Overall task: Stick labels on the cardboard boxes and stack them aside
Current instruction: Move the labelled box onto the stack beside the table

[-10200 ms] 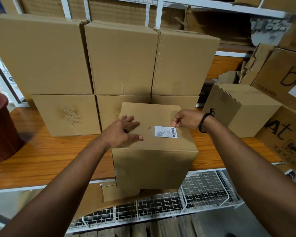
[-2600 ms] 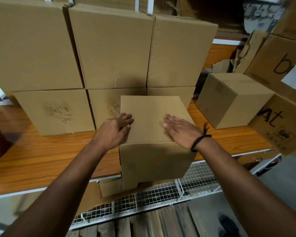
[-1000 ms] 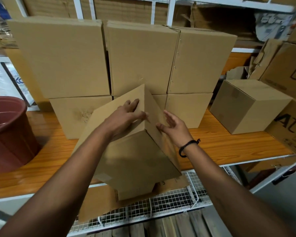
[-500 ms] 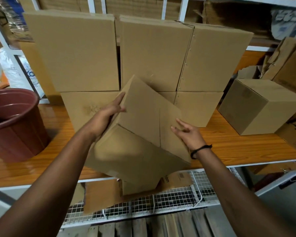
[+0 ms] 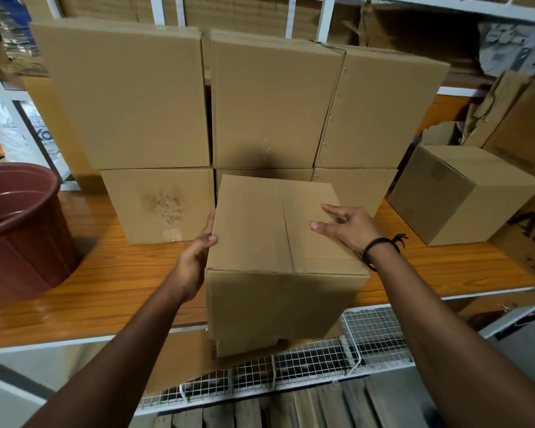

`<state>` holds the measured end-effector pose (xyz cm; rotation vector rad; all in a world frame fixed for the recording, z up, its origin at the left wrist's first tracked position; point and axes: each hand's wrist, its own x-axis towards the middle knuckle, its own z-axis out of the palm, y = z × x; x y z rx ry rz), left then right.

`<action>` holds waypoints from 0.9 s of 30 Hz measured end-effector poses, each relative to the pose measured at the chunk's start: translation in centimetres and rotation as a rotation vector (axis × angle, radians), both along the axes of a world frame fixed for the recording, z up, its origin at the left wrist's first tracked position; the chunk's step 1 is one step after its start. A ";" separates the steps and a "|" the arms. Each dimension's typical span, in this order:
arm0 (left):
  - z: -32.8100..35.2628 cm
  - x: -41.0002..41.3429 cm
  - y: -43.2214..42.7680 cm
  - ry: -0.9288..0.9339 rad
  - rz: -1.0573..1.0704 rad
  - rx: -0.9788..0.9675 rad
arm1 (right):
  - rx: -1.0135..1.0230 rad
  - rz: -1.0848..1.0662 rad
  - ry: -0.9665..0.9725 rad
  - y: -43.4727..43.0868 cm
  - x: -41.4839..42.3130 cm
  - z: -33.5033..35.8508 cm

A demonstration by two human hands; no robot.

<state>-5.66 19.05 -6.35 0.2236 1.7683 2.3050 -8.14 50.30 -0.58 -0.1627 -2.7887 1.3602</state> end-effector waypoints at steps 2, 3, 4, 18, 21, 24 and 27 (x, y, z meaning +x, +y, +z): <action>-0.6 -0.2 -0.1 -0.003 0.022 -0.009 | 0.016 -0.009 -0.005 -0.2 -0.1 -0.5; -0.9 -0.3 -0.2 0.005 0.024 -0.030 | 0.021 -0.013 -0.005 -0.2 -0.2 -0.8; -1.0 -0.3 -0.3 0.017 0.018 -0.057 | 0.025 -0.014 -0.003 -0.2 -0.2 -0.9; 1.6 -3.5 0.8 0.144 -0.085 -0.389 | -0.009 0.130 -0.081 0.4 1.9 -1.0; 1.7 -3.6 2.6 0.139 -0.149 -0.416 | -0.021 0.053 -0.076 1.7 3.7 -0.5; 1.9 -3.4 5.5 0.162 -0.227 -0.441 | -0.005 -0.046 -0.091 4.3 6.3 -0.5; 2.1 -3.3 9.5 0.244 -0.300 -0.468 | -0.024 -0.161 -0.067 7.6 9.3 -0.4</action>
